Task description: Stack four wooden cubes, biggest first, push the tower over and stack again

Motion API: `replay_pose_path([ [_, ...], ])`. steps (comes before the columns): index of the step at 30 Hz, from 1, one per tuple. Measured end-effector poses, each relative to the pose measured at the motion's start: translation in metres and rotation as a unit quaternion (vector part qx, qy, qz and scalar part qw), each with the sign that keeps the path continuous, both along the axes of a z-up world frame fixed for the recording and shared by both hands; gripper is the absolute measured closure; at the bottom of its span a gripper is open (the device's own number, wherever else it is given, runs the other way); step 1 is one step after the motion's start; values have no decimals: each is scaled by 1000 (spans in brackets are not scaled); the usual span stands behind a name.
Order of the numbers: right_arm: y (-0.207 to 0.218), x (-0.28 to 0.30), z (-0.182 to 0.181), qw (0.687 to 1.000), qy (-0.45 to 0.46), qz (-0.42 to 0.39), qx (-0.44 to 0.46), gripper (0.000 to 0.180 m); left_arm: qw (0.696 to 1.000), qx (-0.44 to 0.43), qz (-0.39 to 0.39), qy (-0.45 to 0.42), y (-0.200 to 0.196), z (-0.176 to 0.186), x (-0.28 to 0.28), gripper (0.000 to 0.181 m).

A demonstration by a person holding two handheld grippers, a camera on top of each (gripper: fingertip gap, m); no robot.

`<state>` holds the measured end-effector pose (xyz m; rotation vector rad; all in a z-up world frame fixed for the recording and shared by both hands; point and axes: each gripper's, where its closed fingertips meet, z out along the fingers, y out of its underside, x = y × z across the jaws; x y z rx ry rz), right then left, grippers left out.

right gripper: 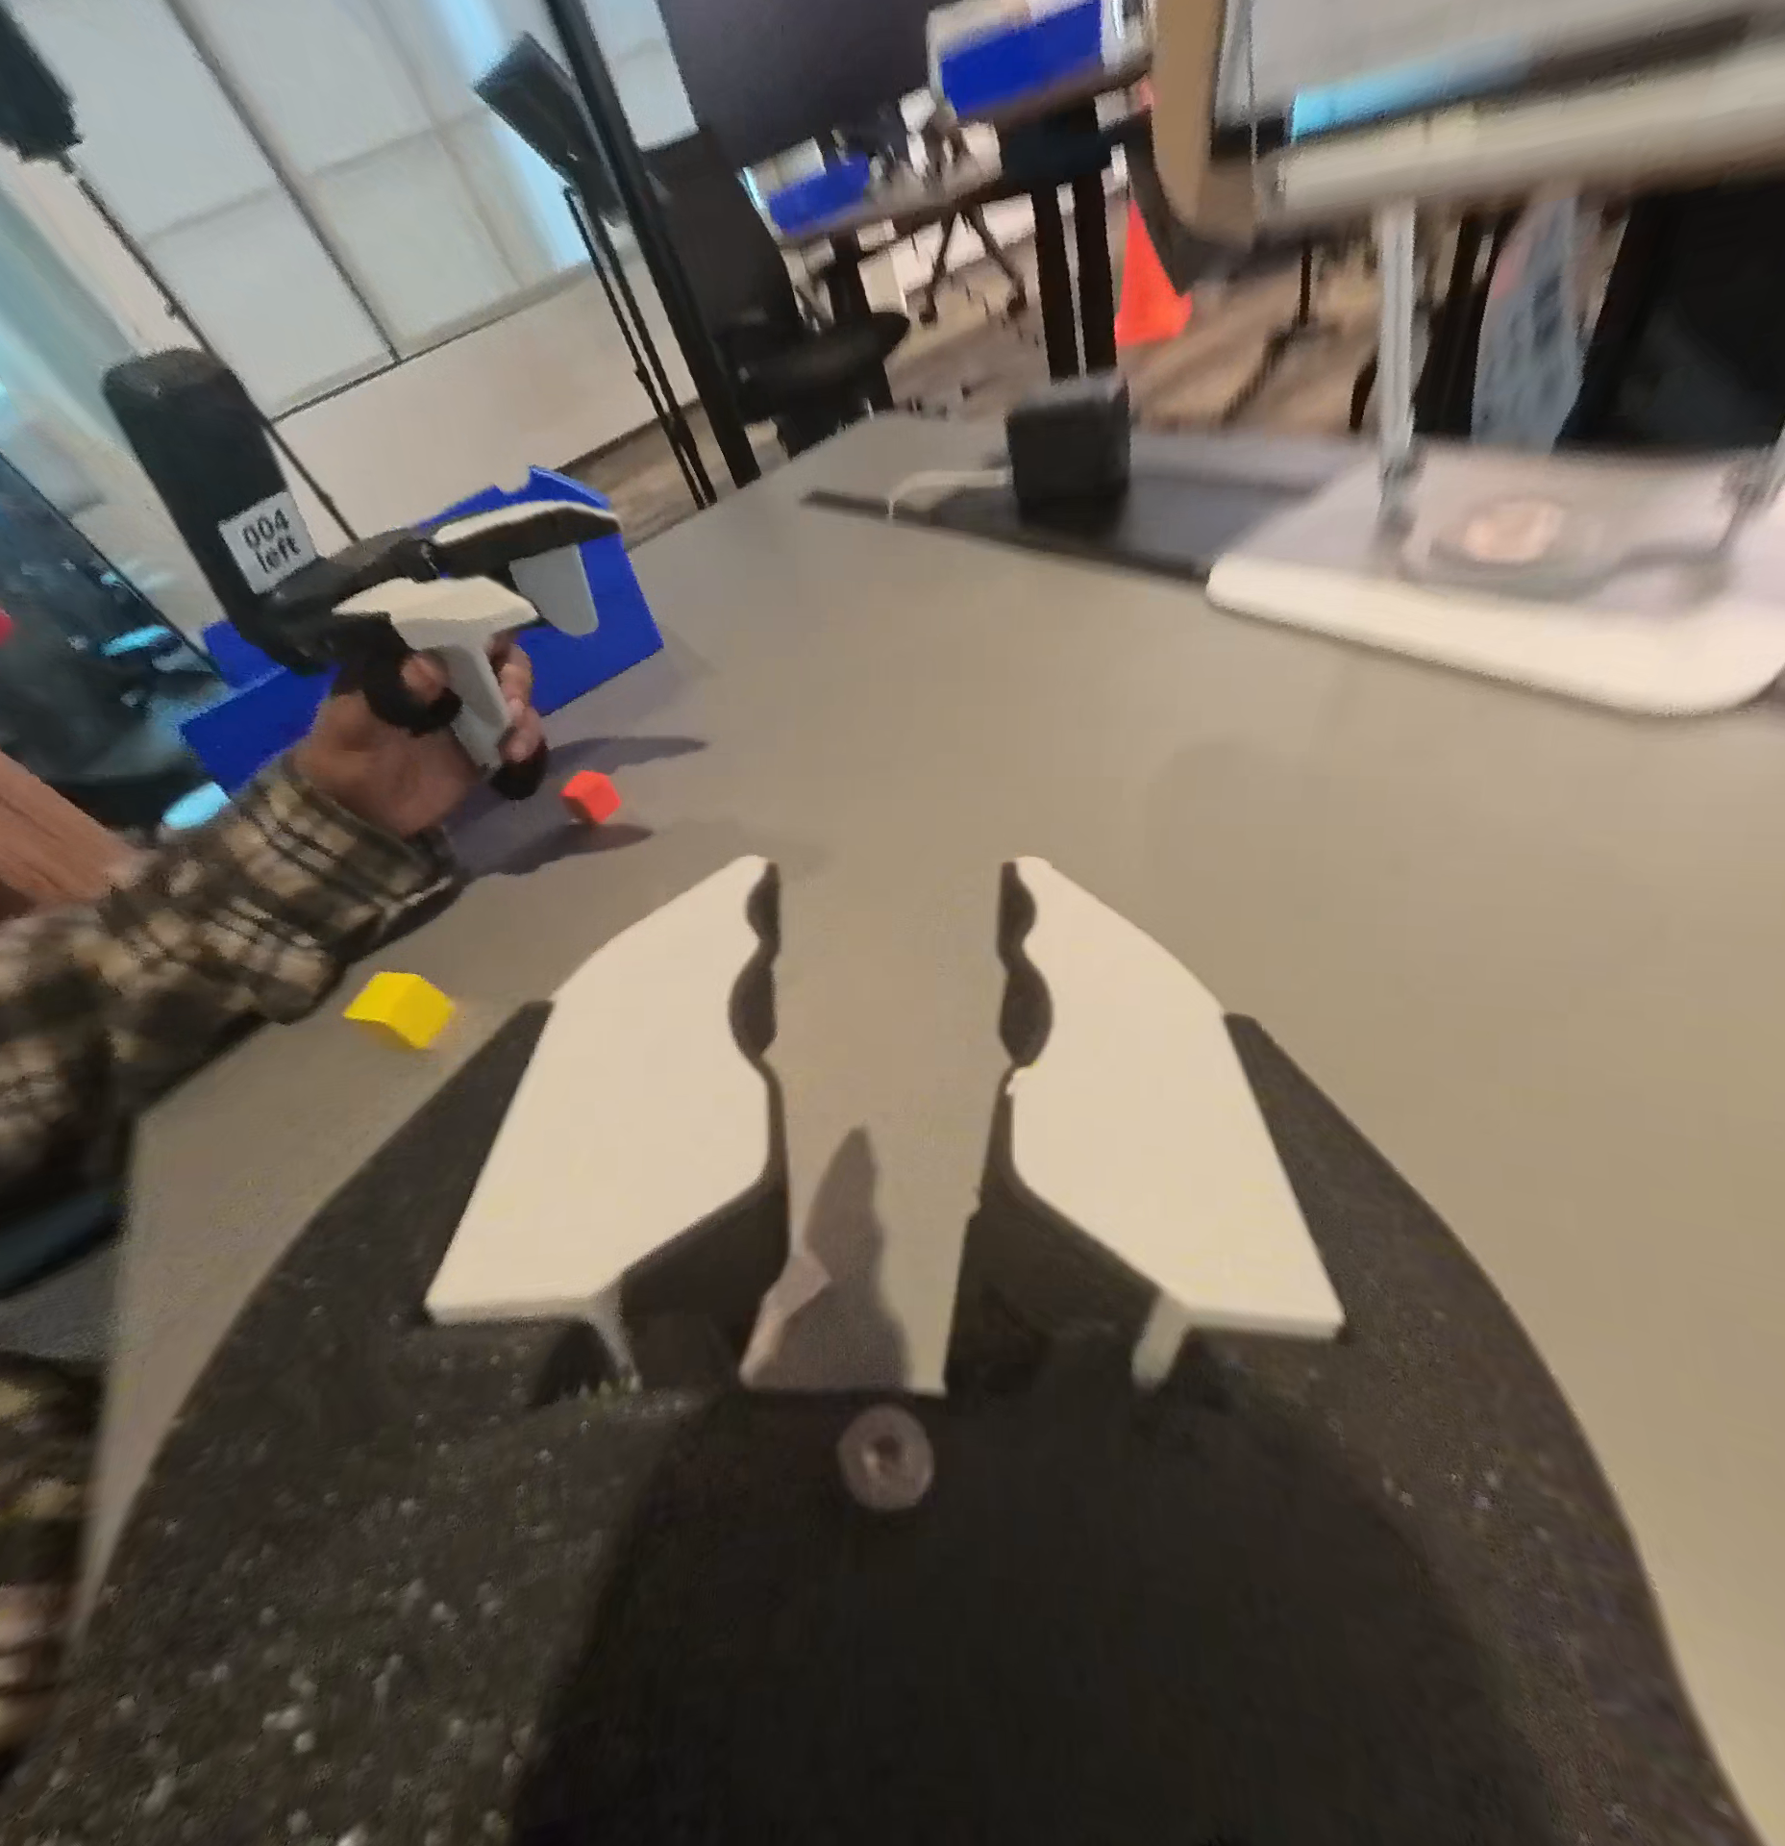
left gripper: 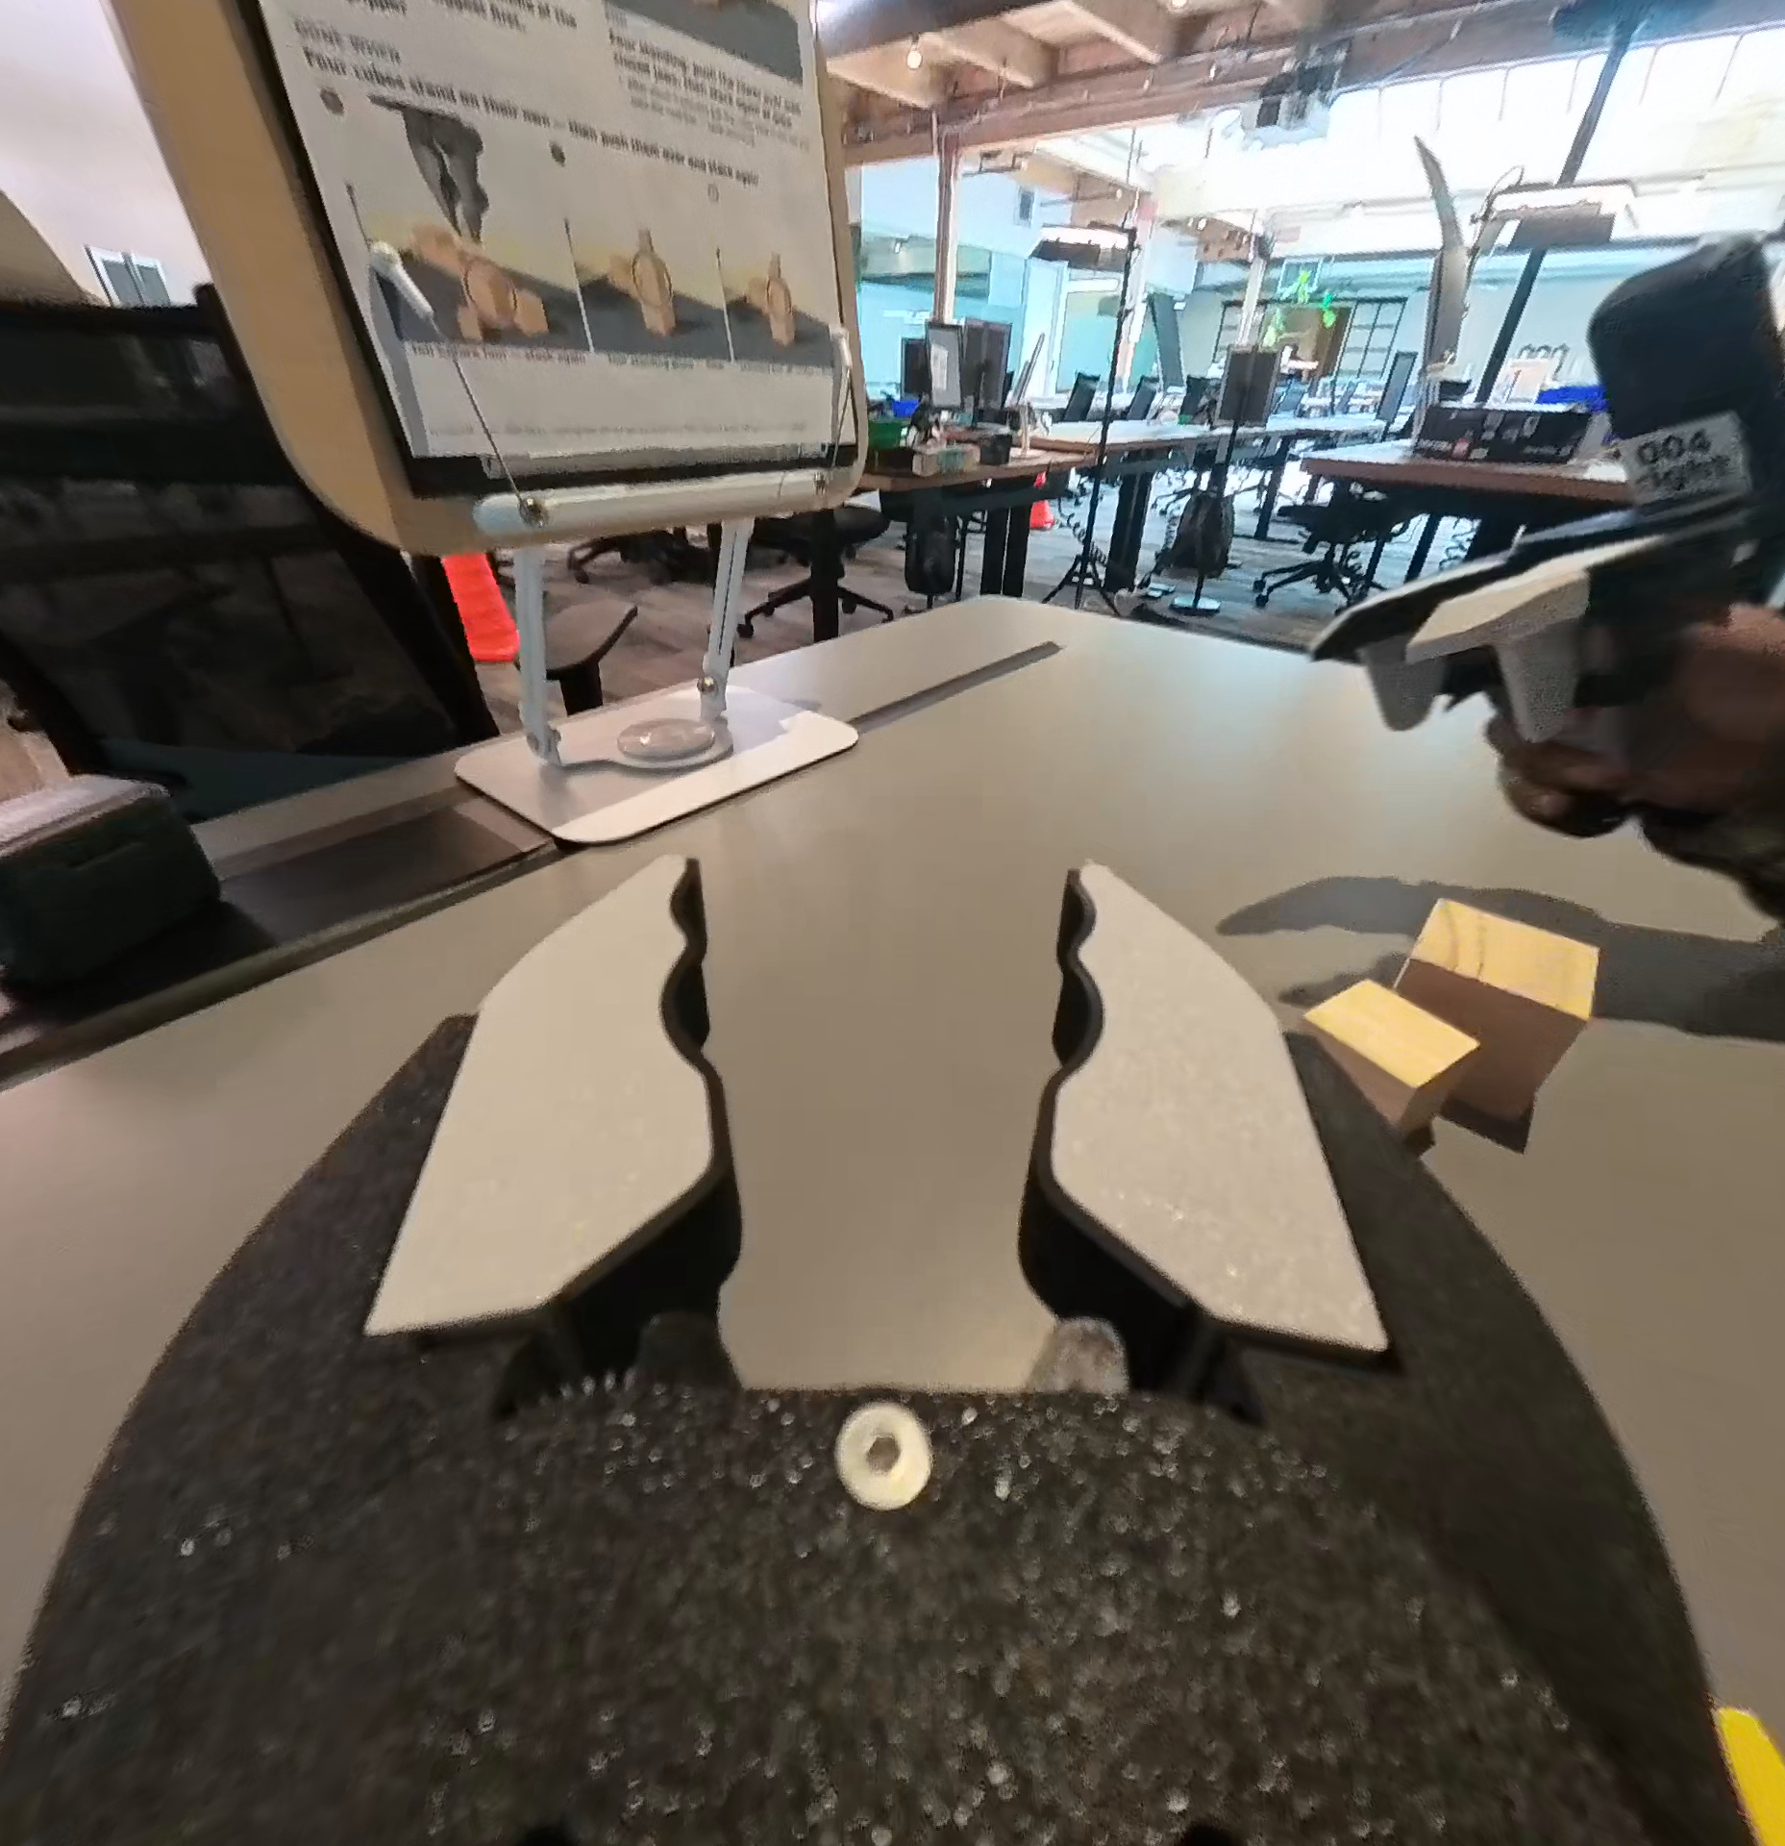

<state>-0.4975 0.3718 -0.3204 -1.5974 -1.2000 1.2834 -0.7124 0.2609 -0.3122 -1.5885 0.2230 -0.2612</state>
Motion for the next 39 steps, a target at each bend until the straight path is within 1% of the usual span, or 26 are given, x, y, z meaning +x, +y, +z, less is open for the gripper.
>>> replay_pose_path([
  [1,3,0,4,999,20,7,34,130,1000,6,-1,-4,-1,3,-1,113],
  [3,7,0,8,995,50,23,85,107,1000,14,-10,-12,-2,6,0,112],
  [5,10,1,6,990,54,46,120,90,999,16,-23,-19,-3,7,4,111],
  [7,10,4,0,986,52,76,139,78,999,15,-36,-17,-3,7,9,110],
  [9,8,7,-6,983,50,102,143,52,999,10,-51,-5,-2,6,16,109],
  [10,7,9,-11,982,45,113,145,44,998,7,-62,2,-3,5,21,108],
  [12,3,15,-18,978,38,137,151,36,997,4,-82,15,-3,2,30,108],
  [17,-10,25,-24,975,45,173,133,34,988,-24,-140,66,-3,-14,57,104],
  [19,-10,26,-27,974,33,175,141,35,980,-48,-173,89,-6,-23,73,101],
  [22,-14,26,-26,973,38,183,139,37,962,-85,-224,135,-9,-38,101,100],
  [24,-15,27,-26,972,39,187,136,39,943,-114,-260,172,-10,-48,120,99],
  [28,-18,26,-26,971,39,193,135,40,893,-192,-329,241,-10,-70,149,97],
  [32,-21,27,-28,970,37,198,134,43,842,-245,-365,313,-4,-82,164,95],
  [35,-19,27,-29,971,40,198,128,44,819,-267,-385,332,2,-86,173,95],
  [39,-17,28,-31,972,37,197,122,45,799,-295,-391,350,7,-100,178,99],
])
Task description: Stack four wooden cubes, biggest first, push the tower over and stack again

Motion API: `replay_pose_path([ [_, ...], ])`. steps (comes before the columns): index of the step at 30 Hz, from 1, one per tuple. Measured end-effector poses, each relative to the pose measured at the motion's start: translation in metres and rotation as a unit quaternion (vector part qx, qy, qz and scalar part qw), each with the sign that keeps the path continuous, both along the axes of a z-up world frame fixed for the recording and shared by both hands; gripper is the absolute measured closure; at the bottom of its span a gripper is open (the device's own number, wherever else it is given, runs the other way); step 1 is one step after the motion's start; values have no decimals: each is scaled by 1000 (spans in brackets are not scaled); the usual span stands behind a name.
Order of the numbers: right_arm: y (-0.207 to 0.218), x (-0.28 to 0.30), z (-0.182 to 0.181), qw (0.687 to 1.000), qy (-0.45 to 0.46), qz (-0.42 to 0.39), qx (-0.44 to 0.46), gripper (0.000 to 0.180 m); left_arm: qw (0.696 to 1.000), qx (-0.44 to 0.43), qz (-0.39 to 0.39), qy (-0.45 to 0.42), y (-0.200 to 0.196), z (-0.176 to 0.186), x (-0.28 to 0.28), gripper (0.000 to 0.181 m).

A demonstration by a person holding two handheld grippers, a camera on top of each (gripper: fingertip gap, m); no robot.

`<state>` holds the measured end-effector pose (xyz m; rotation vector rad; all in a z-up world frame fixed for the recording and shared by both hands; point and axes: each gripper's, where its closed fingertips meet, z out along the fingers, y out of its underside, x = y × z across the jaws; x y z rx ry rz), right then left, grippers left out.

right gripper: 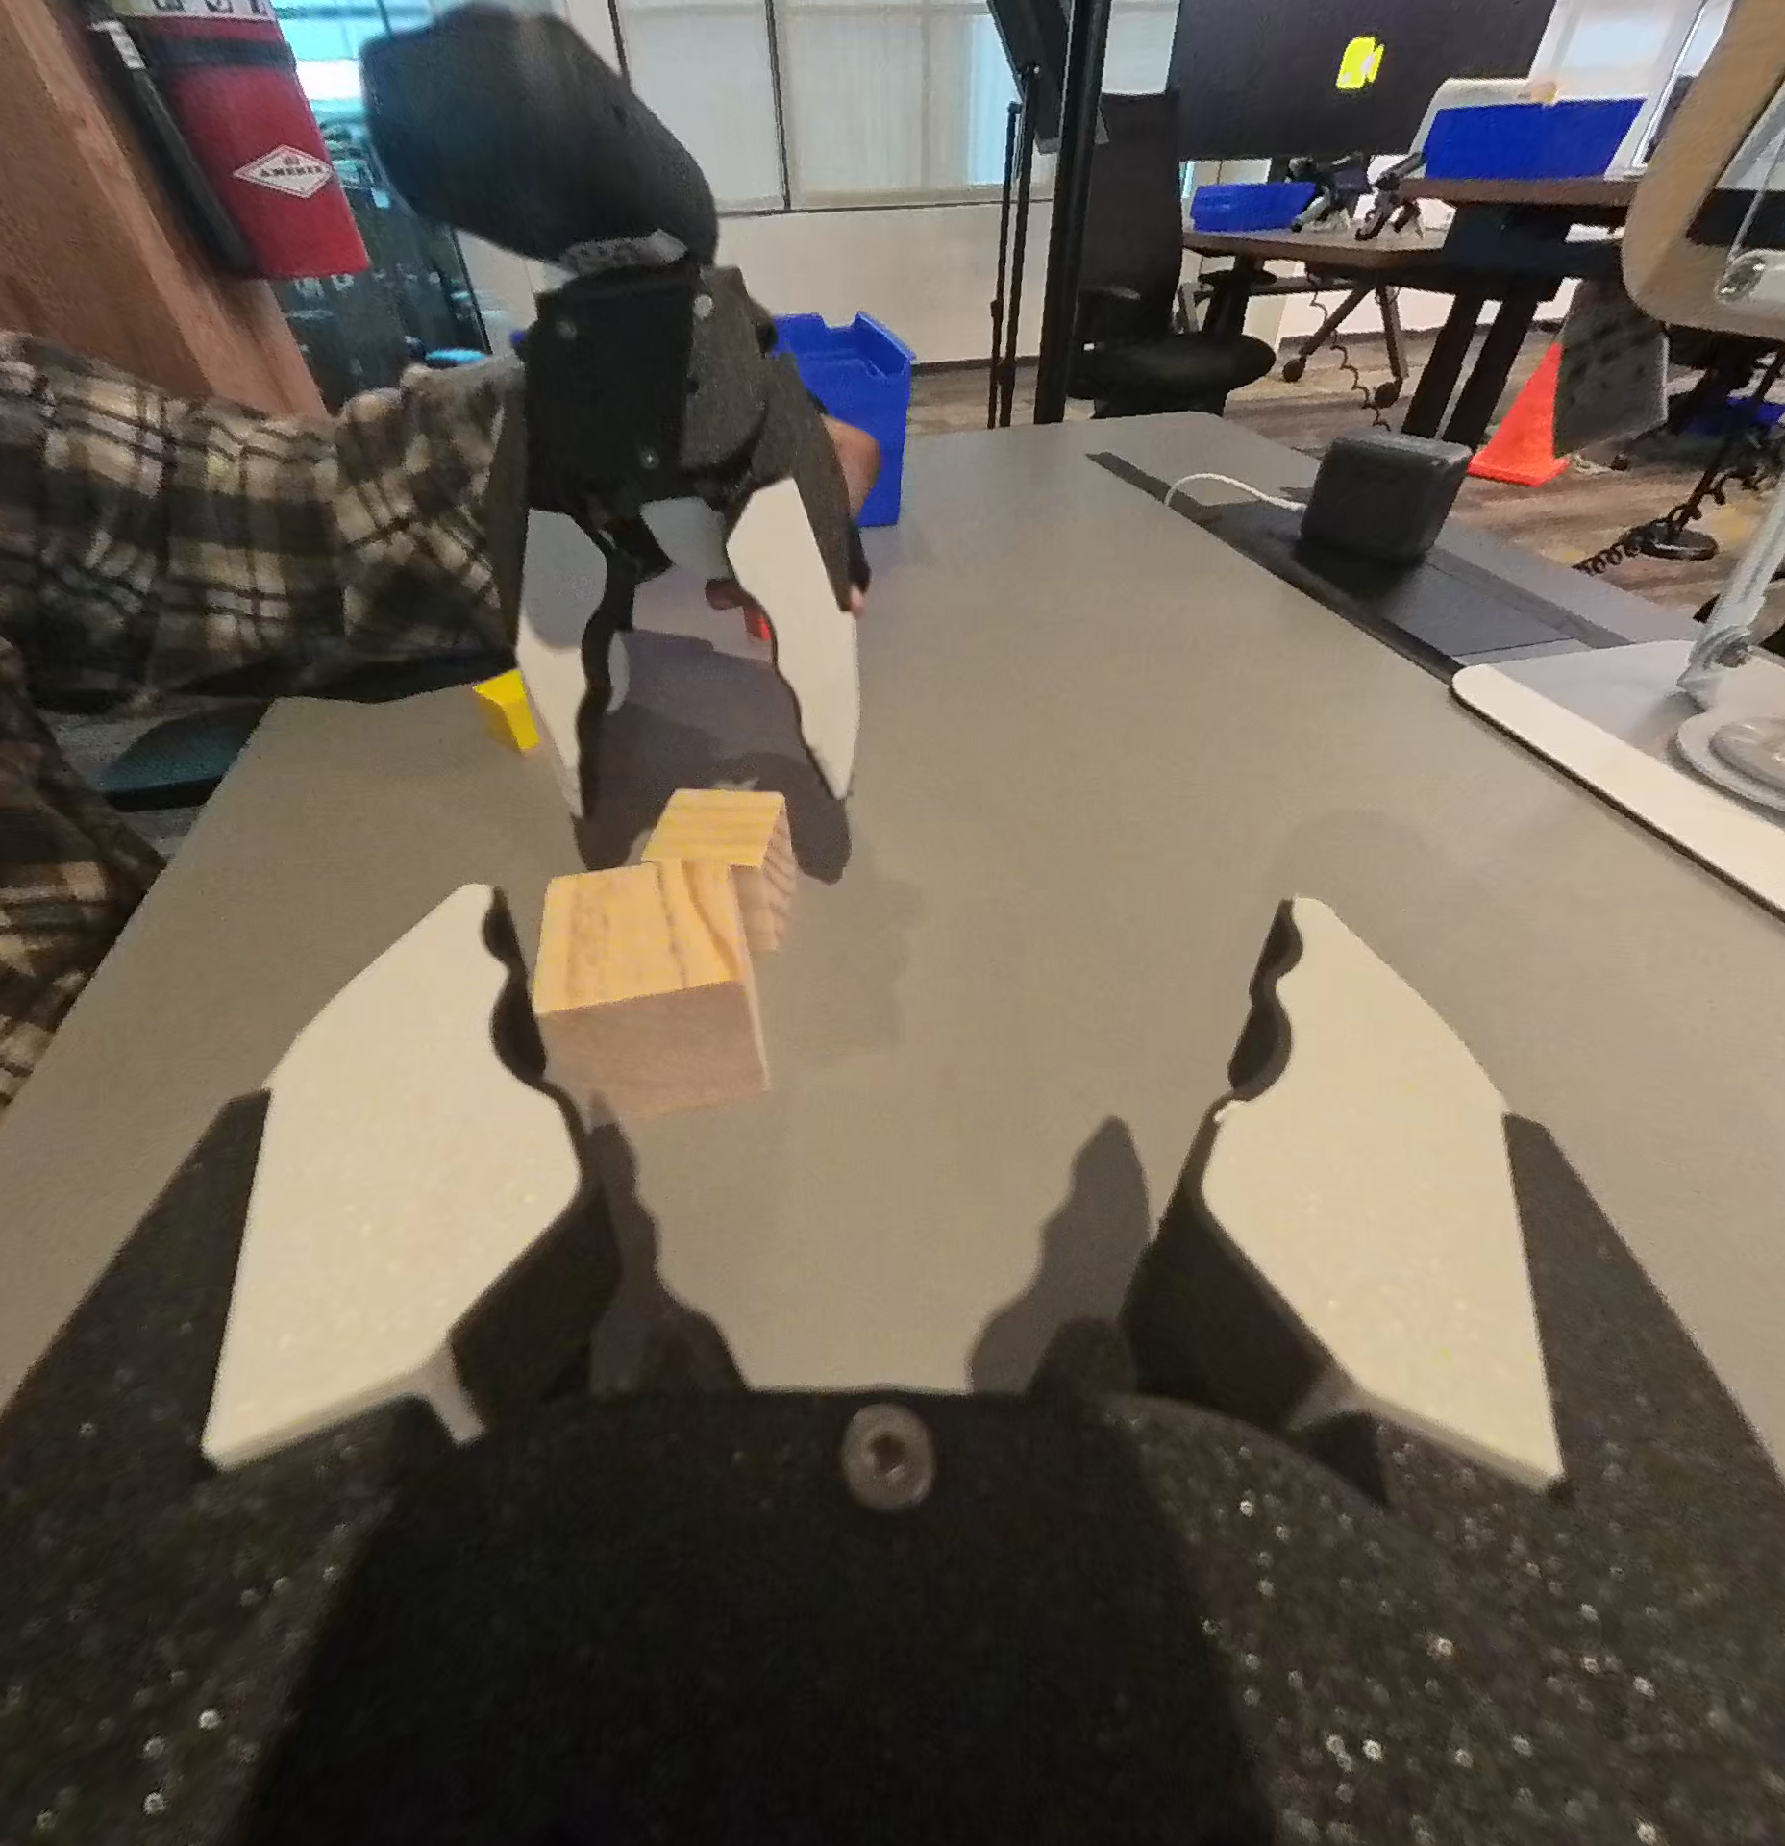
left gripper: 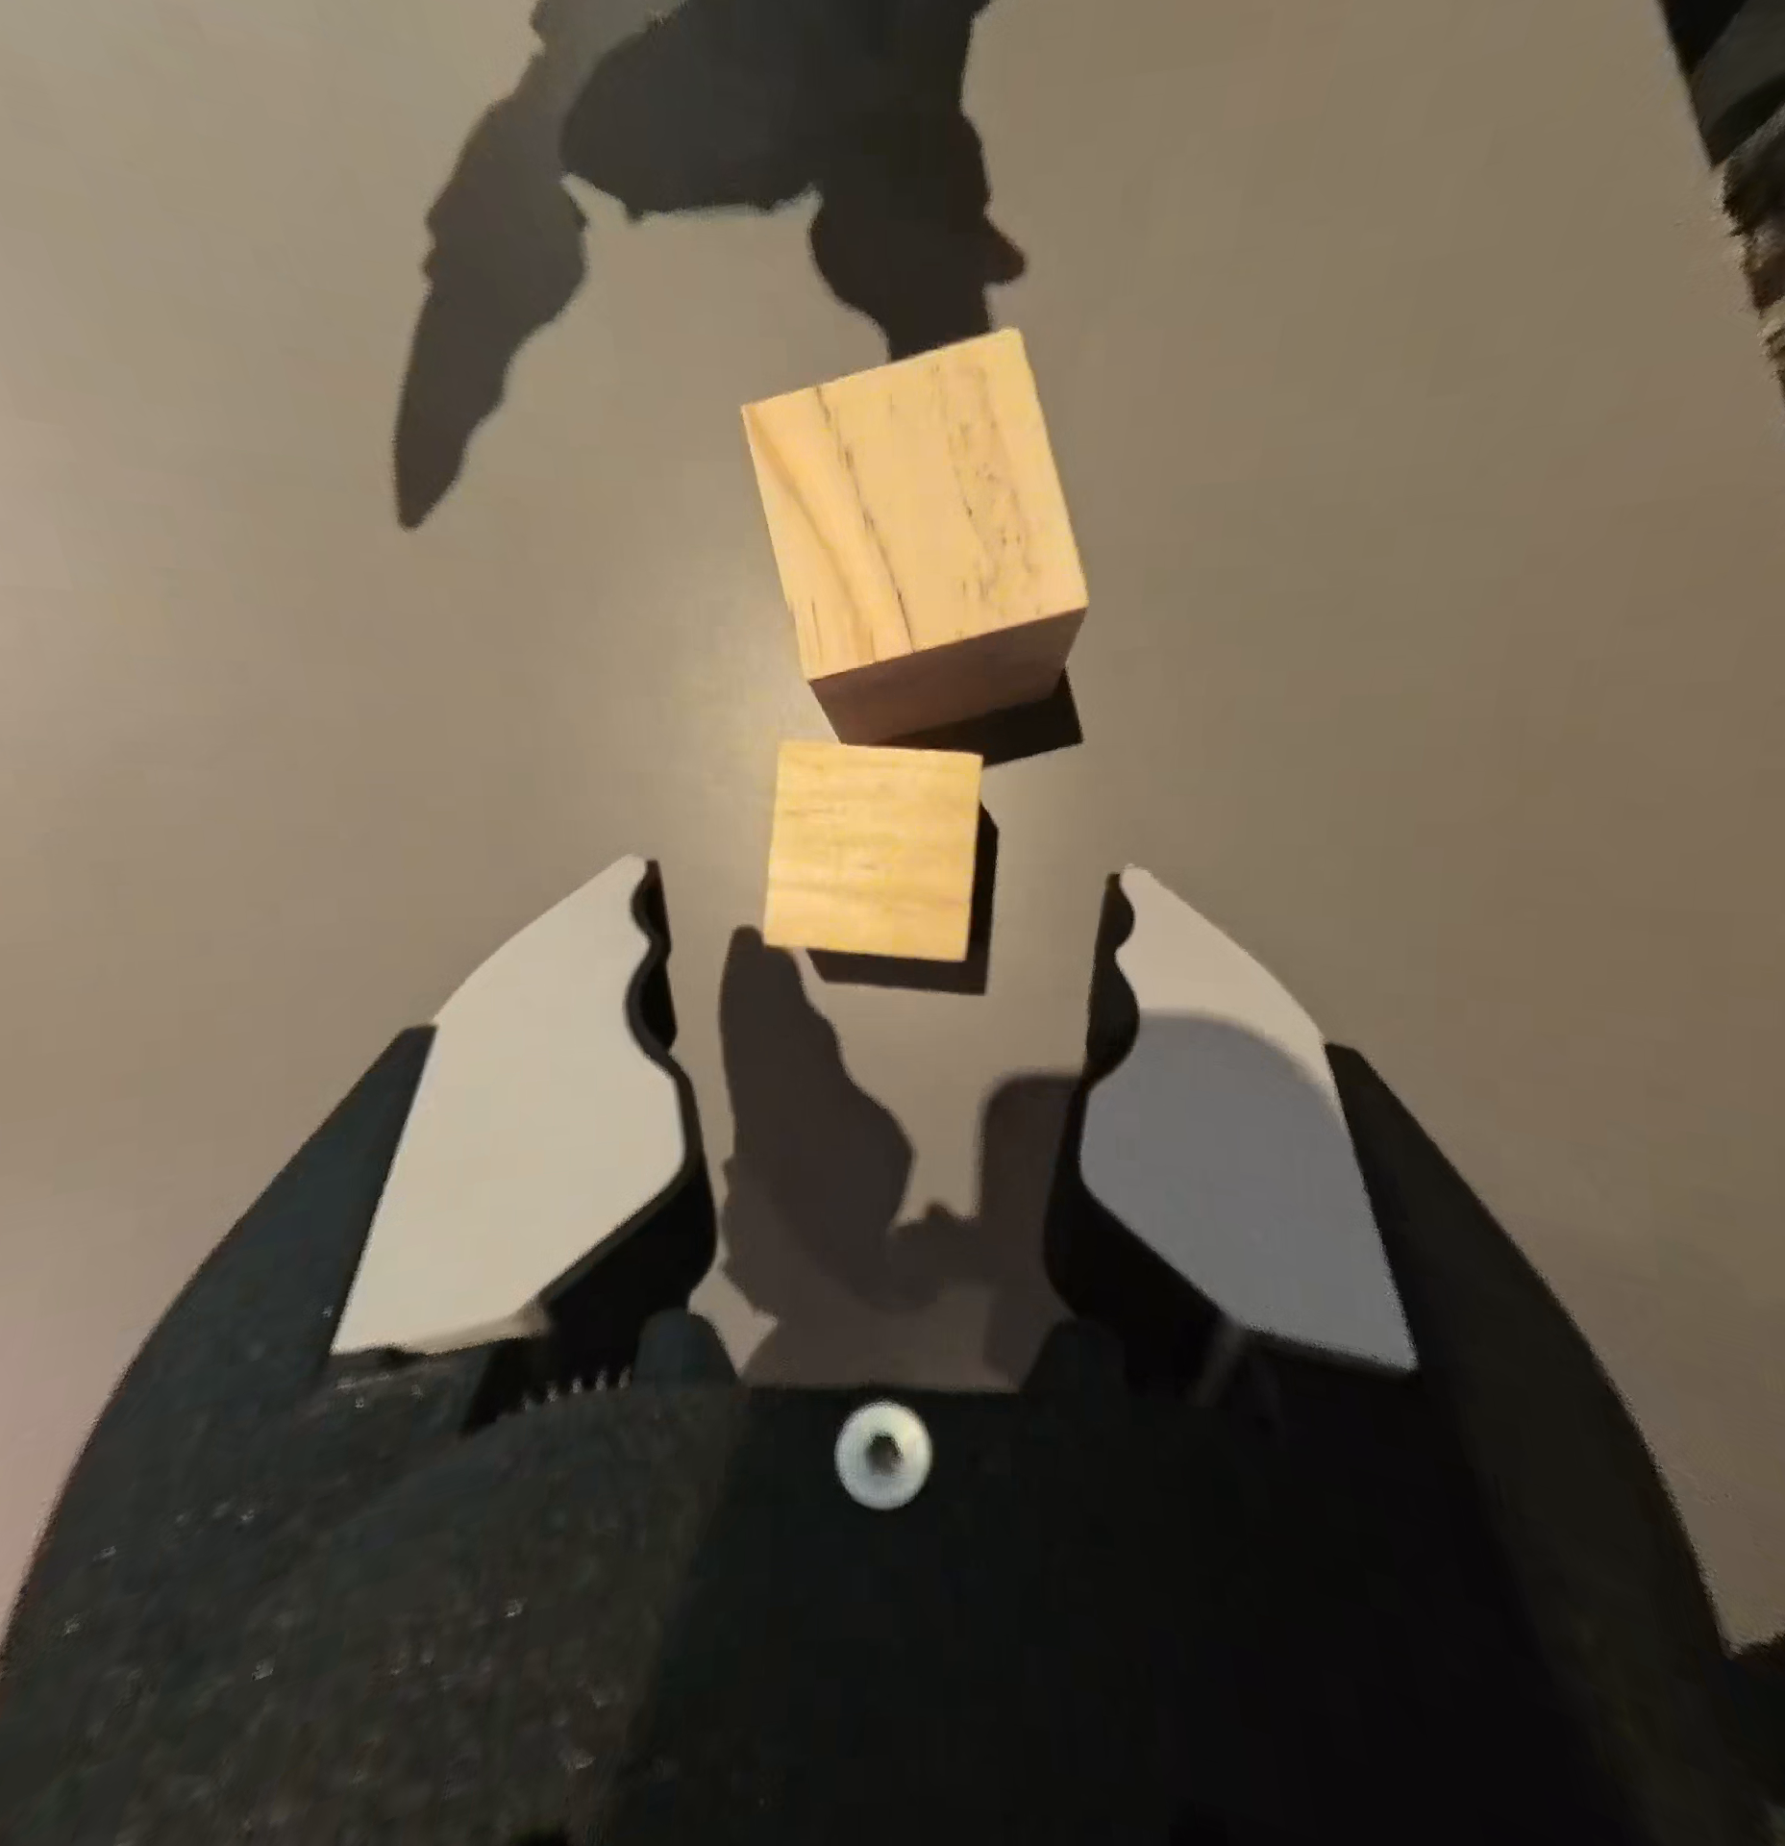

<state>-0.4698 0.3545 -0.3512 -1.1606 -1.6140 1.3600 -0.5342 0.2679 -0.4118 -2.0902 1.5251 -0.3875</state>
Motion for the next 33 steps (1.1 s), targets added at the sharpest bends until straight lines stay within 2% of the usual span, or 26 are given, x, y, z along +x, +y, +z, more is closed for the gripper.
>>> replay_pose_path([
  [33,-8,-2,-1,1000,-5,15,-1,50,999,18,-17,22,2,-3,15,106],
])
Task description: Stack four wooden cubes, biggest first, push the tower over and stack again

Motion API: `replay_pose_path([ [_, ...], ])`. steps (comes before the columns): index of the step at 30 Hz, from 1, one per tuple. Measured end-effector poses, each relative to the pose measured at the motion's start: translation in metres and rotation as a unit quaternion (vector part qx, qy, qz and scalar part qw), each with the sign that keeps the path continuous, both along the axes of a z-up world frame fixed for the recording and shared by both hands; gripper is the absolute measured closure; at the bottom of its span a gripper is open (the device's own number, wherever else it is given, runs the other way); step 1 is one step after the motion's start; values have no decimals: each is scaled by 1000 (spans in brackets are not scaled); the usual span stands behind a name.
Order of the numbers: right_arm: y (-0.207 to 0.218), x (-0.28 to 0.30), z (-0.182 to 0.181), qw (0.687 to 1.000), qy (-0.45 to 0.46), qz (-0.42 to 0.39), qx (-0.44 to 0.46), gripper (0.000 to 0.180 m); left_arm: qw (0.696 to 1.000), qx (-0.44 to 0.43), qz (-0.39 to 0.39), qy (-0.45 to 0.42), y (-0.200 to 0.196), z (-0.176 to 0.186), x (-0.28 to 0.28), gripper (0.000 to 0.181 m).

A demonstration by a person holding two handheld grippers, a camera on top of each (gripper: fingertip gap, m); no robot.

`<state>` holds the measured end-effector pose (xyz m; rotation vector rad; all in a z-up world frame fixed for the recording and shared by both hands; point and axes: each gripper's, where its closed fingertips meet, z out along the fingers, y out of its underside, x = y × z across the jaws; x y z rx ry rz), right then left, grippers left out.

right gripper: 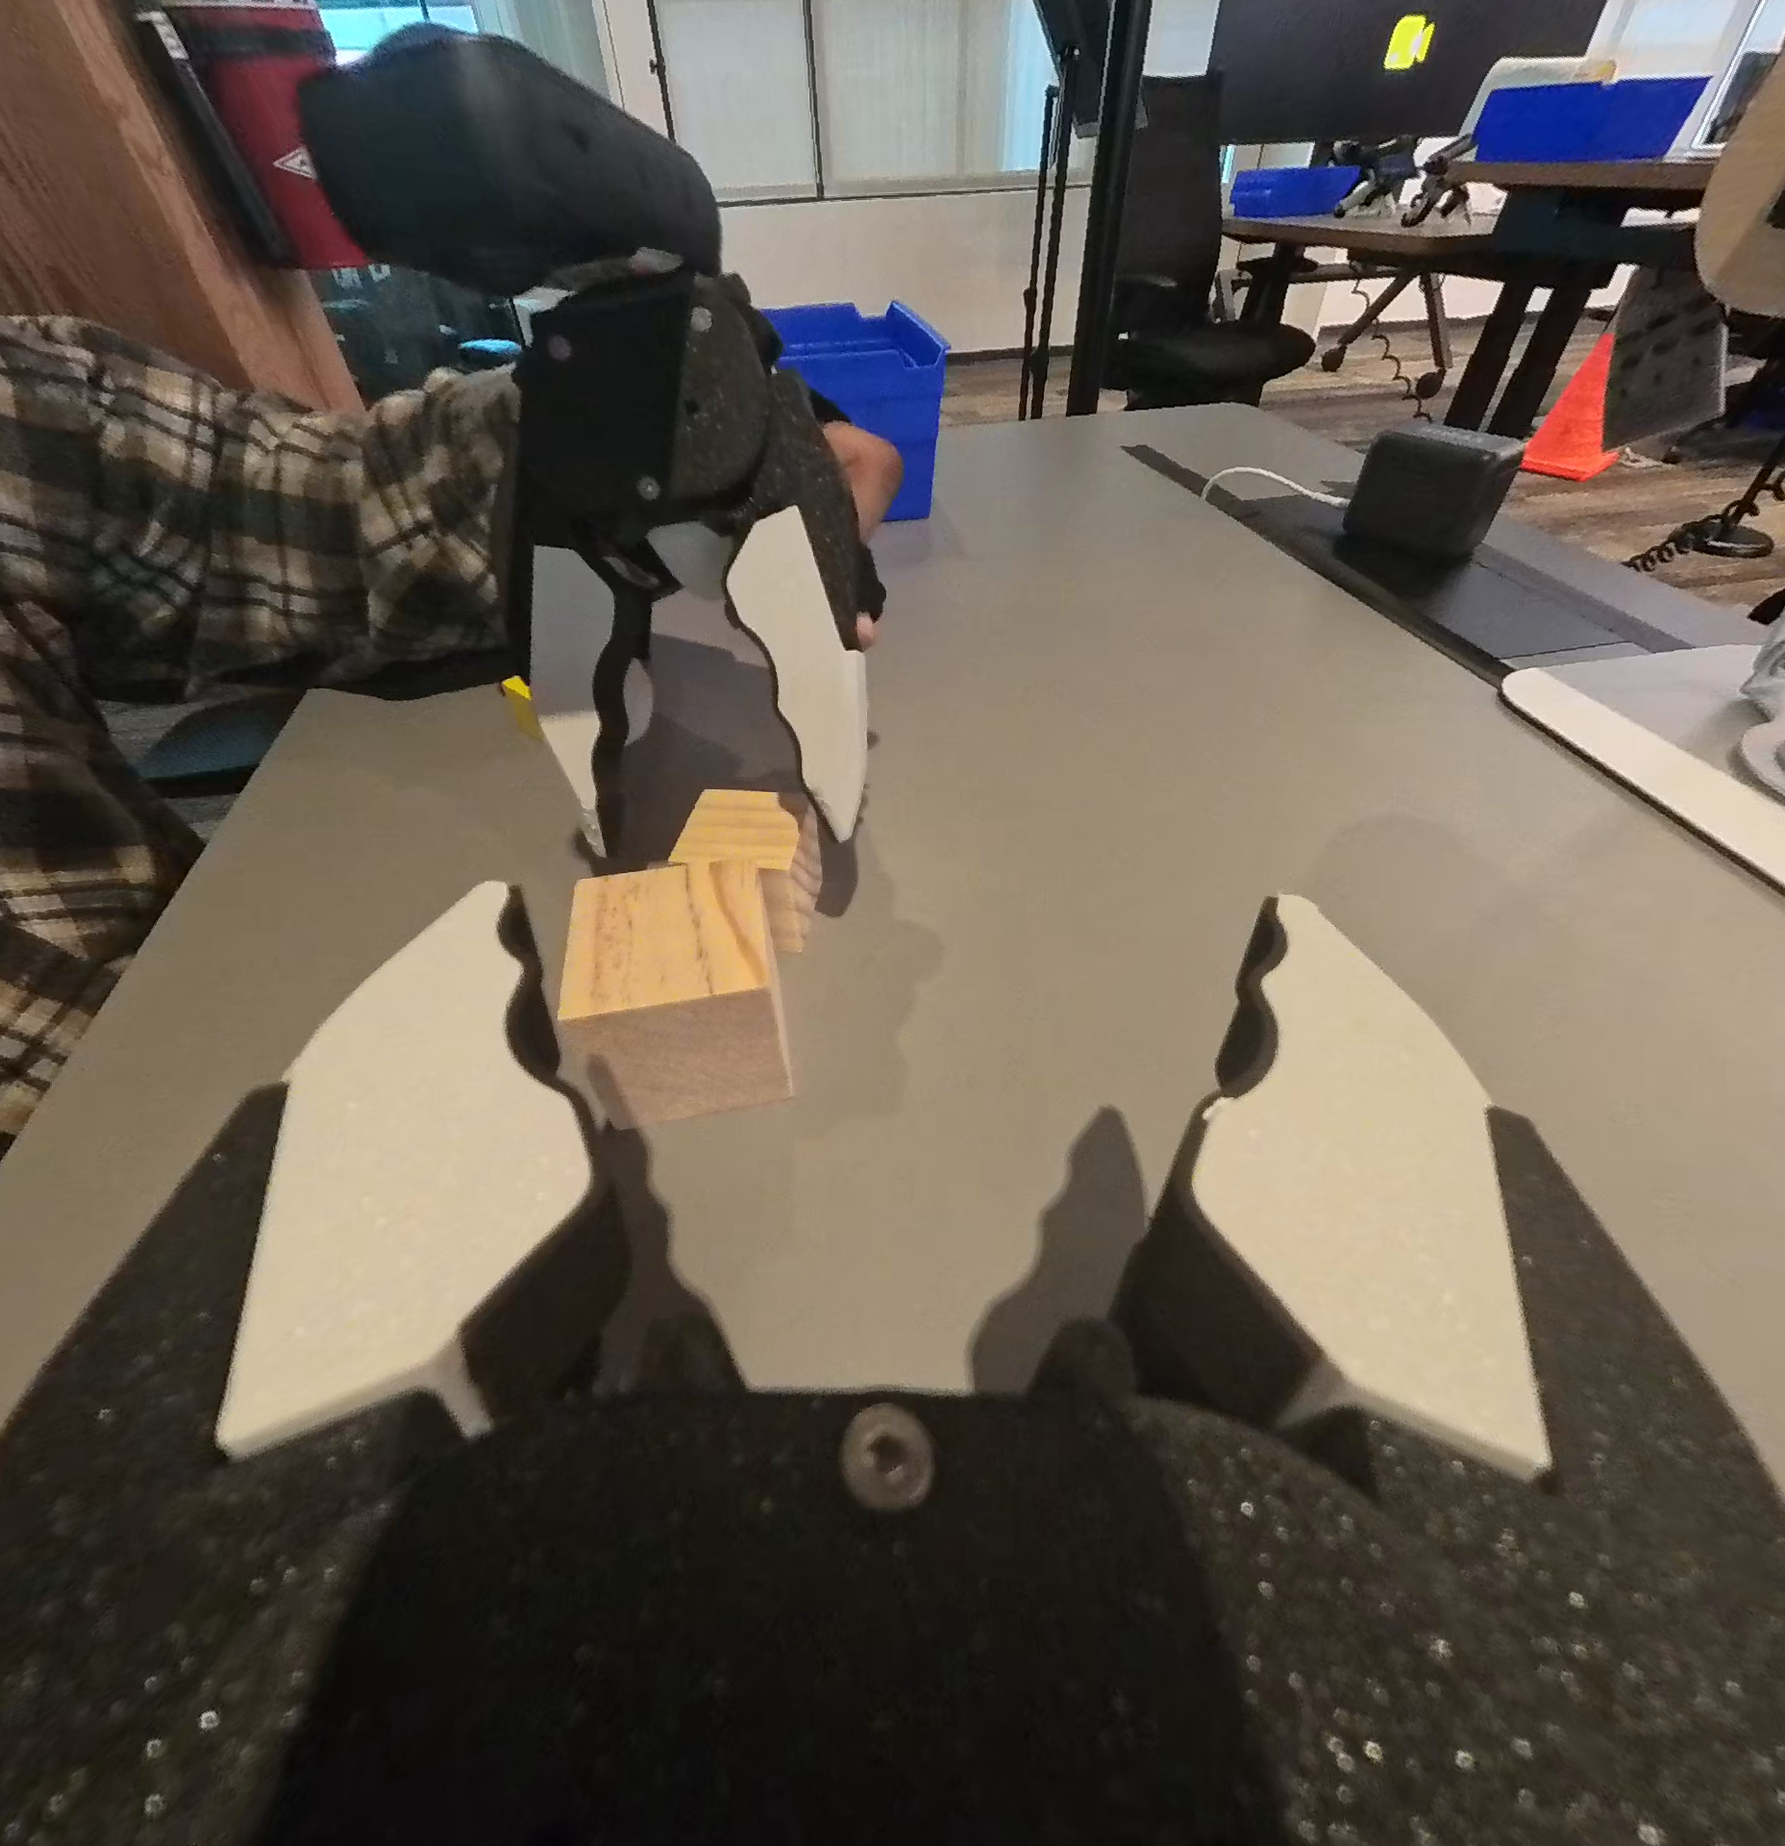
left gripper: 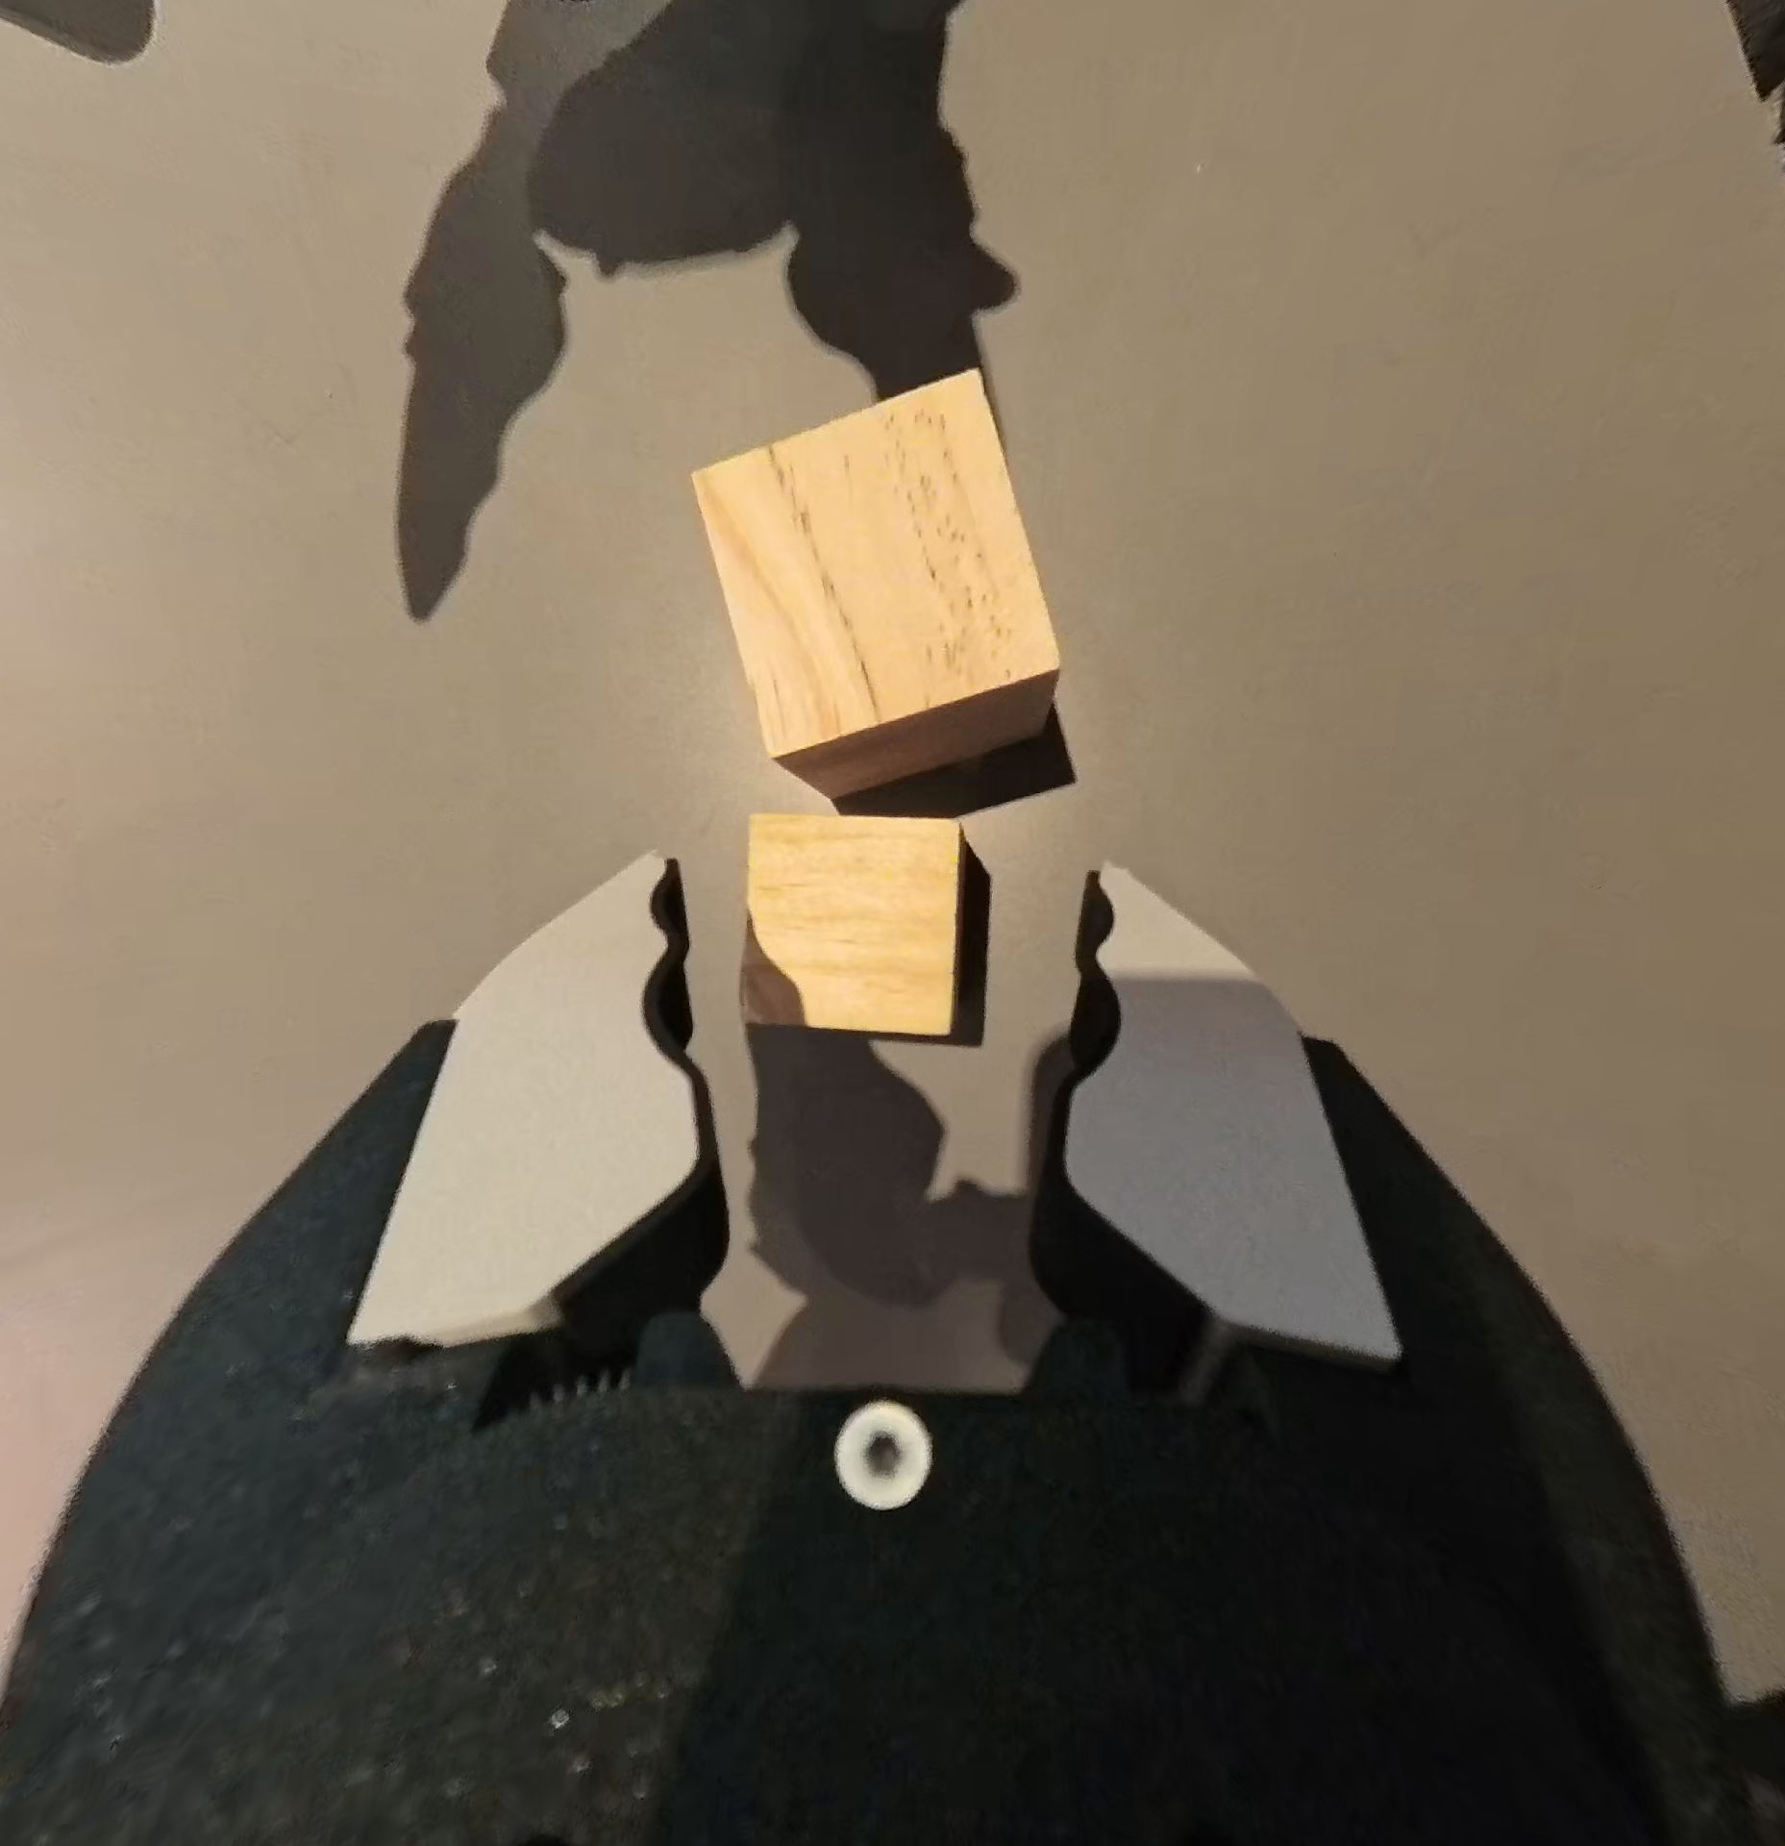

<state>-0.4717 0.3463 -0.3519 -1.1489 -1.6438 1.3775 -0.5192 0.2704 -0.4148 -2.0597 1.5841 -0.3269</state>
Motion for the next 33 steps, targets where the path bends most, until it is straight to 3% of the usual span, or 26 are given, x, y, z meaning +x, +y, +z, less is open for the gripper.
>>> replay_pose_path([
  [21,-3,-1,-2,1000,-5,6,0,52,998,-33,19,52,3,-18,-6,118],
  [27,-3,-2,-2,1000,-4,4,0,52,997,-38,22,58,4,-23,-6,136],
  [33,-2,-1,1,1000,1,3,-4,54,993,-13,102,52,16,0,-25,136],
])
